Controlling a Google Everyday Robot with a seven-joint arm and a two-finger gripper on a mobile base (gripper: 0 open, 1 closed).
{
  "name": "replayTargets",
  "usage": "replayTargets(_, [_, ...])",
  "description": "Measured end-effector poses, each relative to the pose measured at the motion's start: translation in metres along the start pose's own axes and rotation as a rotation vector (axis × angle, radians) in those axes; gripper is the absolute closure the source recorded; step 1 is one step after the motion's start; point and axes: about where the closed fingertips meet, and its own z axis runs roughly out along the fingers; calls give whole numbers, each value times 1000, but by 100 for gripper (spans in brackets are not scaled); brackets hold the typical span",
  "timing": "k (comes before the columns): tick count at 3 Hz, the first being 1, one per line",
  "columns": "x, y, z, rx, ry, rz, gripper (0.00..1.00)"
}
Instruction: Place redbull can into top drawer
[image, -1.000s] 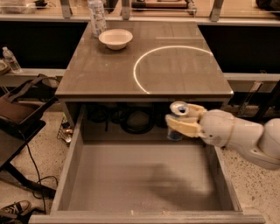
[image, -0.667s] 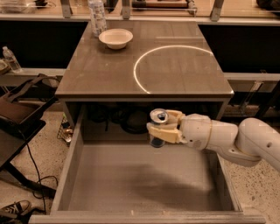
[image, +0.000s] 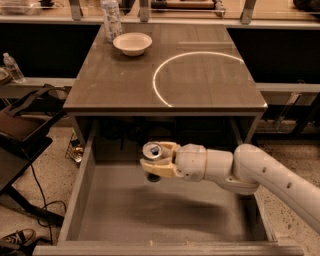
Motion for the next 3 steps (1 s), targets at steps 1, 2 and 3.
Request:
replayTargets(1, [29,9,26,-35,-2,6,100])
replayTargets(2, [54,13,44,-55,-10,22,100])
replayTargets(3, [64,15,50,-63,-8,23,100])
